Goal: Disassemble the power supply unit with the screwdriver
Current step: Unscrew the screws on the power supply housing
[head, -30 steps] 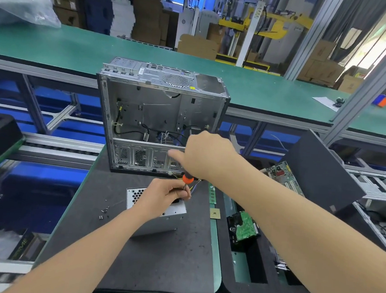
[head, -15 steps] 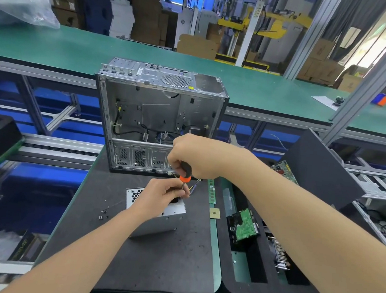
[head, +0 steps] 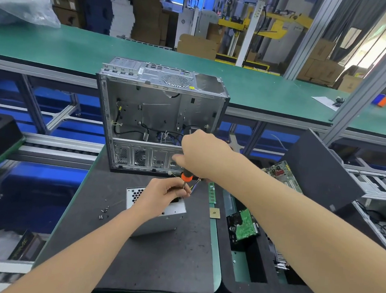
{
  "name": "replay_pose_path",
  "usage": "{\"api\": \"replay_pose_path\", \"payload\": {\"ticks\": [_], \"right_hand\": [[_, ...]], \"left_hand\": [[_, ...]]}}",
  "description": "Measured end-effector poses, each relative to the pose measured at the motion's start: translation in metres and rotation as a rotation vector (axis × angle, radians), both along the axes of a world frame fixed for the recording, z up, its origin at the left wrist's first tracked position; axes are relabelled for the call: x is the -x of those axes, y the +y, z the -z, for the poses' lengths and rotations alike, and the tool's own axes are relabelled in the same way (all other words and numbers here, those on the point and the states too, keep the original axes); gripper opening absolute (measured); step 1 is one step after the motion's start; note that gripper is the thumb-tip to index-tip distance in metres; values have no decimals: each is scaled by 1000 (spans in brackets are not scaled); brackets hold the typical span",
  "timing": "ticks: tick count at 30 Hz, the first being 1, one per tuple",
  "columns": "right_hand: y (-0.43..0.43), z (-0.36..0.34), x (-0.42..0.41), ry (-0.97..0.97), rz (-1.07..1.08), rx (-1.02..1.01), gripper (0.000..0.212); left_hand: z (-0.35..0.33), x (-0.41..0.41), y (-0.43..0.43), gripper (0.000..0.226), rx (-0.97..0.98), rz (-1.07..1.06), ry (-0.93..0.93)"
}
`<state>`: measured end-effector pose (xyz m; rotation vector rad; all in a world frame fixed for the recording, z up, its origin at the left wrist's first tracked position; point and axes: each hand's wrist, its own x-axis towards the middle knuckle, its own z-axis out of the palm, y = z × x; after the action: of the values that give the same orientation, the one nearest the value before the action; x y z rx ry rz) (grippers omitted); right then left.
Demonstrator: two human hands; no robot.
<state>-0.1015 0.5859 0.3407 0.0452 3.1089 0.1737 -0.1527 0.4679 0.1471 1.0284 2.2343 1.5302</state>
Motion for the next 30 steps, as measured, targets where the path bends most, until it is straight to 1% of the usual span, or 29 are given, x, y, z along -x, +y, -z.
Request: {"api": "replay_pose_path", "payload": {"ticks": [2, 4, 6, 8, 9, 11, 13, 15, 16, 18, 20, 21, 23, 24, 25, 26, 27, 29, 30], "right_hand": [[5, -5, 0, -36, -113, 21, 40], [8, -11, -1, -83, -208, 26, 23], [11, -16, -3, -138, -289, 32, 10], [13, -21, -4, -191, -344, 39, 10], [13, -22, -3, -209, -369, 34, 13], [13, -22, -2, -244, -417, 3, 16], [12, -21, -1, -254, -458, -21, 11], [11, -19, 0, -229, -479, -8, 8], [11, -18, 0, -221, -481, -9, 10], [9, -16, -1, -208, -451, -11, 15], [5, -14, -5, -136, -367, -10, 21], [3, -13, -6, -48, -304, -39, 30], [-3, -11, -6, 158, -107, -146, 59], [-7, -11, -6, 211, -4, -184, 72], [-10, -9, -5, 211, 80, -188, 79], [-11, -6, -3, 165, 142, -159, 80], [-11, -3, 1, 101, 172, -103, 75], [-8, -1, 4, 3, 152, 18, 52], [-5, -3, 5, -22, 113, 47, 44]], "left_hand": [[-1, 0, -1, 27, -21, -5, -41], [-4, 0, -2, 27, -65, 10, -92], [-11, 1, -5, 32, -118, 38, -168], [-22, 3, -7, 40, -172, 92, -222], [-28, 4, -8, 39, -194, 122, -241], [-41, 6, -8, 28, -212, 147, -255], [-52, 9, -9, 18, -186, 128, -206], [-59, 10, -9, 14, -155, 106, -153], [-60, 9, -8, 13, -148, 95, -135], [-60, 8, -8, 14, -129, 63, -106], [-58, 8, -7, 14, -120, 48, -85], [-57, 8, -6, 15, -134, 54, -94], [-57, 7, -6, 17, -177, 76, -146], [-58, 7, -6, 19, -184, 84, -153], [-59, 6, -5, 22, -177, 96, -147], [-60, 5, -5, 24, -170, 115, -148], [-61, 5, -6, 24, -168, 129, -156], [-59, 6, -6, 21, -184, 137, -171], [-57, 7, -6, 22, -196, 138, -179]]}}
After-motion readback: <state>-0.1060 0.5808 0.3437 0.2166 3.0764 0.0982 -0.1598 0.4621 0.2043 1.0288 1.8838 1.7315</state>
